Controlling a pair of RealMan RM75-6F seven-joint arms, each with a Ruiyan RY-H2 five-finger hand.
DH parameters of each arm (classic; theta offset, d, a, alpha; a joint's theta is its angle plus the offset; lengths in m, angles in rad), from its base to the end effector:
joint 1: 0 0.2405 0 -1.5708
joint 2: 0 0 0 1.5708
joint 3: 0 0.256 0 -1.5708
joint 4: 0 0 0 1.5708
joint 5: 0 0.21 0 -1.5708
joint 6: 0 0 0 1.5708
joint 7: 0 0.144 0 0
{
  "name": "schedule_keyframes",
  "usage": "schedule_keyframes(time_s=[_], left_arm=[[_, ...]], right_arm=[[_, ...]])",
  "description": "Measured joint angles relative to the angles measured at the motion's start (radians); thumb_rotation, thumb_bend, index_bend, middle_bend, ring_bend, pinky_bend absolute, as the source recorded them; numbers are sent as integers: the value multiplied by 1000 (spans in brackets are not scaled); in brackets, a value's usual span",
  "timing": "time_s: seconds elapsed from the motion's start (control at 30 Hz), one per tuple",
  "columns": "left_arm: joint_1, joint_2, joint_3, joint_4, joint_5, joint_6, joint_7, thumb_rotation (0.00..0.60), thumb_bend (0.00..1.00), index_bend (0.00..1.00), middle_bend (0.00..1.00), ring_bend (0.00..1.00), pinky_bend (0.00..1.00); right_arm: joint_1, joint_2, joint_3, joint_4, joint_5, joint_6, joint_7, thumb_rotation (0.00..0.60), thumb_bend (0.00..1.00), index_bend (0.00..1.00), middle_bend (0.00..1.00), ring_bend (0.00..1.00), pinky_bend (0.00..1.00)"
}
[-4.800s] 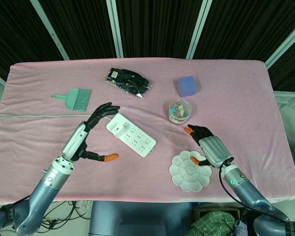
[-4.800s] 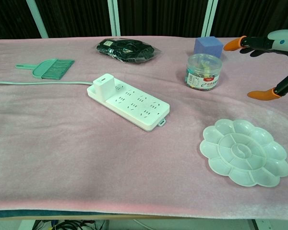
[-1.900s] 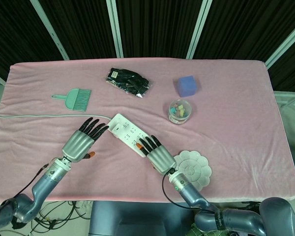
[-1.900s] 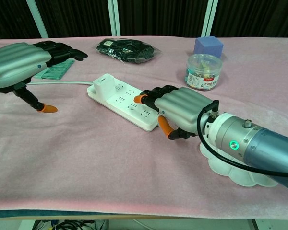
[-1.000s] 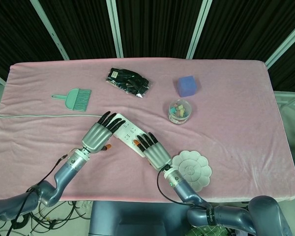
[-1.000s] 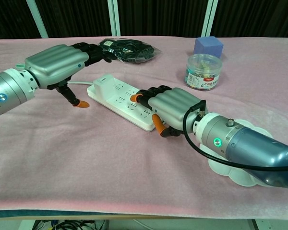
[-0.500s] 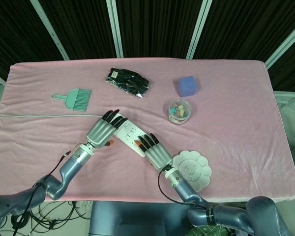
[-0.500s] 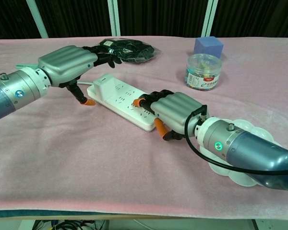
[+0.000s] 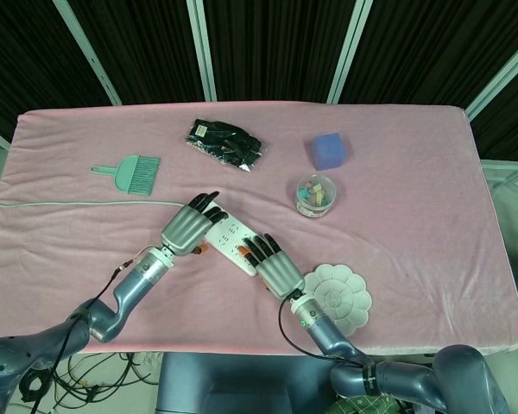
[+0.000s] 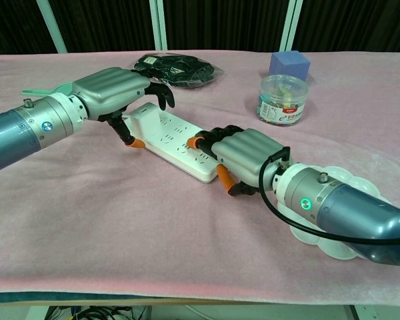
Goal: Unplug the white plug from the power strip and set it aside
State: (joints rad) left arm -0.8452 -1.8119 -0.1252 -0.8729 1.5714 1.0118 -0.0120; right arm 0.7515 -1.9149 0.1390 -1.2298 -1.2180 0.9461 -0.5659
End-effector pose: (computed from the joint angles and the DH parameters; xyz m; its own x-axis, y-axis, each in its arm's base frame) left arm -0.1403 0.3820 -0.0612 0.5637 0.0337 0.8253 0.6612 -0.6173 -0.4264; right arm -0.1102 -0.3016 -0.1235 0.6086 -0.2091 0.7655 -0.7228 -0.5441 0.4260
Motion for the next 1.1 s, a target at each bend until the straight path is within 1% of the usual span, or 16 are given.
schedule_keyframes(time_s=[0.33,0.5,0.63,1.1], left_arm=[[-9,-9,17,33,4,0,-18,600,138,352,360,6,145],[-10,-8,22,45,4,6,-25,600,141,357,363,7,146],[-12,-9,25,52,2,7,-24,600,172,364,370,11,146],[-19,-21,36,75,-1,10,-33,600,171,370,378,12,146]], right_arm=[[-4,-1,-1,-1,4,8,-10,600,823,53,38,25,60],[-6,3,-1,-8,6,13,-16,600,822,53,38,25,60],[-6,3,-1,-9,8,13,-19,600,823,53,38,25,60],[-6,2,0,-6,14,13,-23,600,822,54,38,25,60]])
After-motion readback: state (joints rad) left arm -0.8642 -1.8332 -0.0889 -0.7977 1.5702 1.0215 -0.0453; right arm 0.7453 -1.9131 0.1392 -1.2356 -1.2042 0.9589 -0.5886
